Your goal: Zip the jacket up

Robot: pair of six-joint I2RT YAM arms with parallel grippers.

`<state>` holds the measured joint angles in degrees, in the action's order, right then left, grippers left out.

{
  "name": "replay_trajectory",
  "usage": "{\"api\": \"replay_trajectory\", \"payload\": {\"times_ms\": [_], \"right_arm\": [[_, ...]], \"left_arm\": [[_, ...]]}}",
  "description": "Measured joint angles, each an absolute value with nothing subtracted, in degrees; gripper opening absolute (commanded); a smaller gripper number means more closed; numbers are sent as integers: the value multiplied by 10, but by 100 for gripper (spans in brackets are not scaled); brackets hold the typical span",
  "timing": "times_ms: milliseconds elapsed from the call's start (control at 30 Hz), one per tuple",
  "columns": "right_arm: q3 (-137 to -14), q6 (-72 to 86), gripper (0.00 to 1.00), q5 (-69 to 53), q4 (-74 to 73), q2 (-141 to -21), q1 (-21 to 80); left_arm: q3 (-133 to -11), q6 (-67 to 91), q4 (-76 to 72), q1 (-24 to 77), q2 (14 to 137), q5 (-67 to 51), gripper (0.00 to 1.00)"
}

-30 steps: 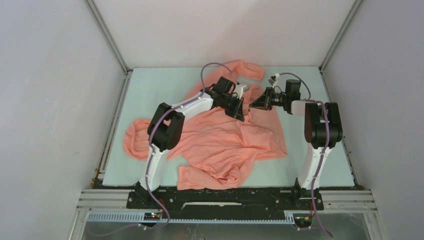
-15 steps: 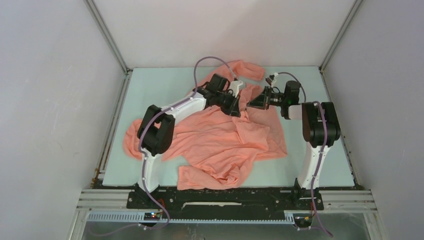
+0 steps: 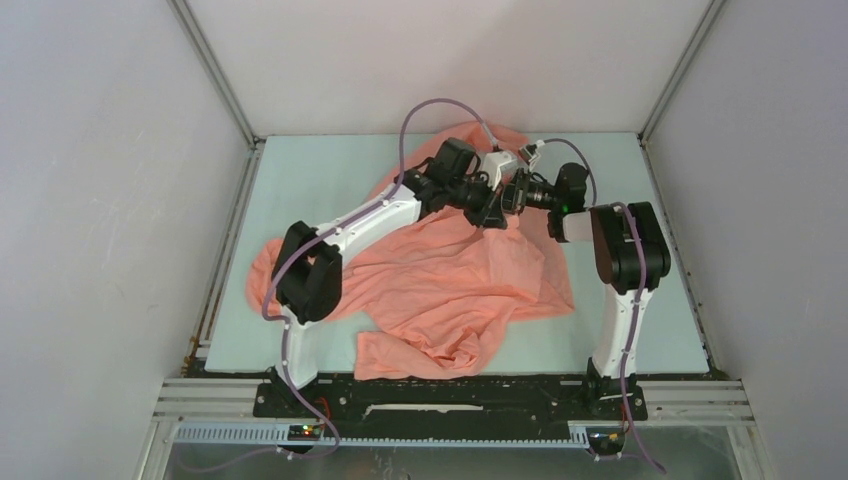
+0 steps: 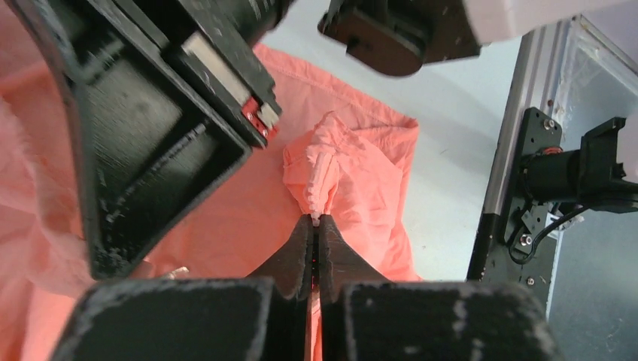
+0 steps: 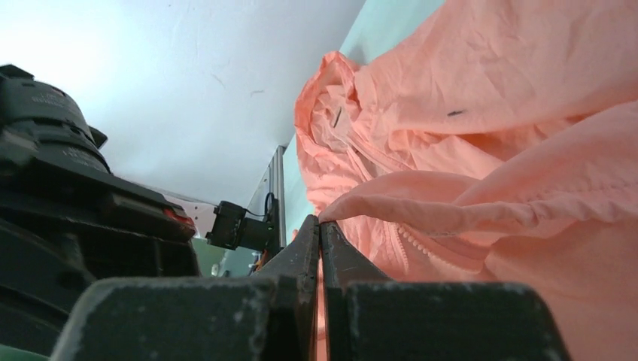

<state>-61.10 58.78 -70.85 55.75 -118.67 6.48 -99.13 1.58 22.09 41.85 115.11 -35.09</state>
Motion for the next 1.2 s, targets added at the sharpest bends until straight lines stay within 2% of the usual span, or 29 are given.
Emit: {"api": "replay_trajectory", "payload": {"times_ms": [167,333,467,633,900,1200], "right_arm": [[-609,735,0,-700,726,-1223,65],[-607,802,0,-695,798,-1227,56],[-607,824,0,-695,819,-1226,57],[-607,827,0,-705,823,-1214,67],[-607,825,0,-723,833,-1185,80],[-607,823,0,-742,833,-1185,81]], "left_arm": [[-977,17,233,407,1132,-329,0],[-809,53,214,385,1048,-312,0],[-742,87,208,357,986,-313,0],[-753,90,186,326,956,-317,0],[-811,59,190,322,994,-332,0],[-814,33,194,322,1001,-346,0]]}}
